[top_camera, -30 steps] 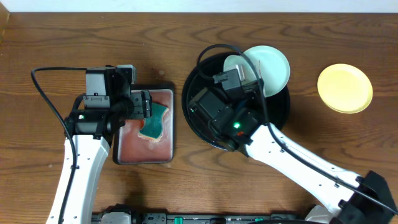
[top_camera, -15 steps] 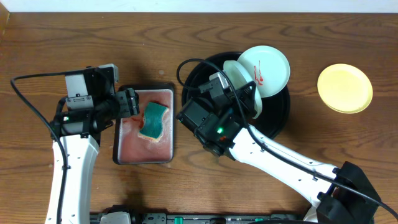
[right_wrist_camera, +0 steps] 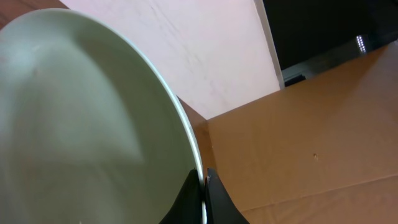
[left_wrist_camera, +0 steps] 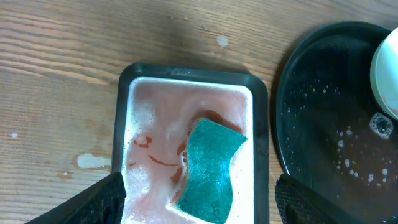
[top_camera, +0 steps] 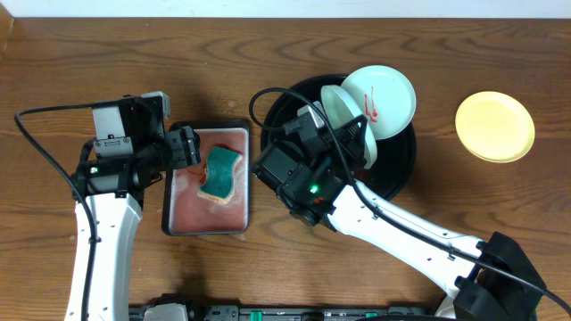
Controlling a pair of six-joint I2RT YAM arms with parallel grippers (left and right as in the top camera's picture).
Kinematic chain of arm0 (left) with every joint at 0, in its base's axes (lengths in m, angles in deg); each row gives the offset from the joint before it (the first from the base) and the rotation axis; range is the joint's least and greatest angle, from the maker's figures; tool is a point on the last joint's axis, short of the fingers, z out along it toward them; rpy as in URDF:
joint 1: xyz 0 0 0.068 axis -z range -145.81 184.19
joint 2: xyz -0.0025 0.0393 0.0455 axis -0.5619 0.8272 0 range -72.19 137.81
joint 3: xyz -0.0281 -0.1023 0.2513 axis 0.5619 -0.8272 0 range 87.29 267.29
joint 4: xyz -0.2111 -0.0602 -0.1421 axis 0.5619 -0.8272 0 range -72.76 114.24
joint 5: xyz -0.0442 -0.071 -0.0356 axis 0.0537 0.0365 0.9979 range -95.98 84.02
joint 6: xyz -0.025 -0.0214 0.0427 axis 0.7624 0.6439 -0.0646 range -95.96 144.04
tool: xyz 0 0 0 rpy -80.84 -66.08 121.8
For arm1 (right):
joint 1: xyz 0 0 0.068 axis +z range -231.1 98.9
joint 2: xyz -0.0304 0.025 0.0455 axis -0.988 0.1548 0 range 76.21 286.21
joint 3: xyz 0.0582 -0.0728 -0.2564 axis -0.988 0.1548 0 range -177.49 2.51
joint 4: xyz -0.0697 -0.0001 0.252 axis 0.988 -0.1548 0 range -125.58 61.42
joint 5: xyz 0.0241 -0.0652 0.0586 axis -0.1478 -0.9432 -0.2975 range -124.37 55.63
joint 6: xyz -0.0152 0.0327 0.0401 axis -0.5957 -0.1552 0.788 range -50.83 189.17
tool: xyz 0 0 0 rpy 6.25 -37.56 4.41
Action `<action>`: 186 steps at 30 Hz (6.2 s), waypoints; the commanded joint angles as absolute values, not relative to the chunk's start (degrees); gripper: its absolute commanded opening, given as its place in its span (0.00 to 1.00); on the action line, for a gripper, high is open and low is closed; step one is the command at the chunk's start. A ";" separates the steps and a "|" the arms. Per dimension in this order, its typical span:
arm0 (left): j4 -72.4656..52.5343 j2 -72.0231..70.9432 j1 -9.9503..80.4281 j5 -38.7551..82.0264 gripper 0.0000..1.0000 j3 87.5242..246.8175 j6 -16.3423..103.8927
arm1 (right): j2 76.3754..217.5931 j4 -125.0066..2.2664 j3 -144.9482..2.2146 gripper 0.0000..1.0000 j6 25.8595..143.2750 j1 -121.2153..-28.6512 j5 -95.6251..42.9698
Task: Clean dirty plates on tray and stack at the side
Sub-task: 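Hold the tilted light blue plate above the black tray with right gripper, then carry the light blue plate right and lay it on the yellow plate, then release the plate and move right gripper to the white plate rim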
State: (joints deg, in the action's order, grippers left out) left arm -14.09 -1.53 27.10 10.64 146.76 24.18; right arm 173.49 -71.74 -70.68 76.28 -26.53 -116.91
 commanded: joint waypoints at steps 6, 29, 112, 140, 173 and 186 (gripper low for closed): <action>-14.15 -1.77 26.81 11.63 0.78 146.43 24.05 | 173.75 -71.19 -71.79 0.01 75.74 -25.98 -118.60; -16.07 -1.77 27.38 13.09 0.78 146.43 24.03 | 170.64 -75.46 -71.97 0.01 103.04 -44.58 -68.72; -17.32 -1.77 38.20 12.85 0.79 146.43 21.91 | 162.36 -63.17 -66.88 0.45 103.60 -109.61 -37.55; -17.56 -1.77 38.20 12.85 0.79 146.43 21.91 | 178.78 -54.93 -68.08 0.50 101.88 -77.02 -44.44; -17.80 -1.77 38.20 12.87 0.79 146.43 21.93 | 189.79 -45.08 -70.81 0.01 101.86 -77.72 -34.43; -17.76 -1.77 38.18 12.85 0.79 146.43 21.91 | 180.92 -60.59 -73.32 0.01 100.15 -73.59 -23.78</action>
State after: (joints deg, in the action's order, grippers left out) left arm -17.60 -1.53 38.05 12.15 146.76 22.50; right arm 184.46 -58.50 -71.81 101.55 -75.67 -29.97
